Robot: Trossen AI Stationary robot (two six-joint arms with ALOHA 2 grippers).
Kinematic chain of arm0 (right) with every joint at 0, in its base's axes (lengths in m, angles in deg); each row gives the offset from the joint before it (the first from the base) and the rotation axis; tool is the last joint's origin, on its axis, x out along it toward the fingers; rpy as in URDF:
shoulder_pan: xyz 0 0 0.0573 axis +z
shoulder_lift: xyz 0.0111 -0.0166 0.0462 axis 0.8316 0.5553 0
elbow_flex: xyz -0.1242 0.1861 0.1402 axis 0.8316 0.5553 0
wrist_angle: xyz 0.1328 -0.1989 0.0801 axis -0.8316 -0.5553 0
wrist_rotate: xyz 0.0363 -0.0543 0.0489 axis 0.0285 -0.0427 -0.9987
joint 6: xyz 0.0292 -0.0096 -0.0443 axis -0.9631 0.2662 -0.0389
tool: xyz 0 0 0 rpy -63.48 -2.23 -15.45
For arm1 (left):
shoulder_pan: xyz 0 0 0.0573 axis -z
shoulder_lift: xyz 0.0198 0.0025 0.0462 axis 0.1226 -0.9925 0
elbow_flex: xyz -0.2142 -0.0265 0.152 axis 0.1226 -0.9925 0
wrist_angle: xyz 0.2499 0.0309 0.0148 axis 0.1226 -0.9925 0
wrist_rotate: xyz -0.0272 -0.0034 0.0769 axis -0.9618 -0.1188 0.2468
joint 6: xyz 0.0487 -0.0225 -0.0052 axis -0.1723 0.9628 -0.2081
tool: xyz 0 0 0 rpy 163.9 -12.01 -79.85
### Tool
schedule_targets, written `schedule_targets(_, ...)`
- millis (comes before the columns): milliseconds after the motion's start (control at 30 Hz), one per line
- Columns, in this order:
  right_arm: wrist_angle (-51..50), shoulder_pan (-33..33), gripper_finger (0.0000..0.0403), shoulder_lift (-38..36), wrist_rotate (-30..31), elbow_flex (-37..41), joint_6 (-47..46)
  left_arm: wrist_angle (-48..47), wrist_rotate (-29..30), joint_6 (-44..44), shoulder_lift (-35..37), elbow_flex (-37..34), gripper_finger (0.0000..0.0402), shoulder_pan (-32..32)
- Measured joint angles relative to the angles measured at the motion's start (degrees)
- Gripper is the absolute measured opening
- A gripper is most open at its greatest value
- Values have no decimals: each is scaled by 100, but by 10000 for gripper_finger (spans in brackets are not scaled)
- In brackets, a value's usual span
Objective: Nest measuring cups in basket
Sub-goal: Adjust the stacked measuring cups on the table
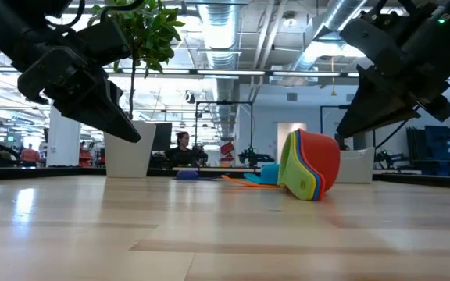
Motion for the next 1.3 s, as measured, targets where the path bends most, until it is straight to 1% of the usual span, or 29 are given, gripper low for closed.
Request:
schedule_targets(267,59,-1,56,0,124,-3,51,149,33,-3,2,-42,91,0)
schedule_targets(367,236,-1,56,0,178,-4,297,149,89,-1,2,-42,91,0)
schedule_targets(500,711,-1,56,0,245,-6,1112,285,302,-49,2,-42,91,0)
schedule_targets(567,868,-18,56,-4,391,-7,1594,493,478,-141,1,-42,91,27)
schedule_targets(633,838,-39,56,-83,590,-7,1927,714,689,-395,22,-42,91,96)
schedule_targets(733,837,-137,51,-302,649,-7,2406,932,1011,-716,135,-42,91,212)
schedule_targets(900,873,-246,25,-737,653,-7,3276,1099,1459,-1023,537,-117,91,379)
schedule_targets(1000,899,-313,8,-959,653,21,3705,1511,1605,-1164,928,-492,91,417)
schedule_targets(1100,966,-537,9,-1182,510,283,3798,2135,1520,-1136,1305,-1089,91,325)
schedule_targets(1233,1604,-1079,15,-1468,-366,801,3798,2618,1207,-624,1588,-1832,91,154)
schedule_targets(1300,1984,-1335,15,-1509,-744,981,3642,2819,1211,-275,1621,-2069,91,82)
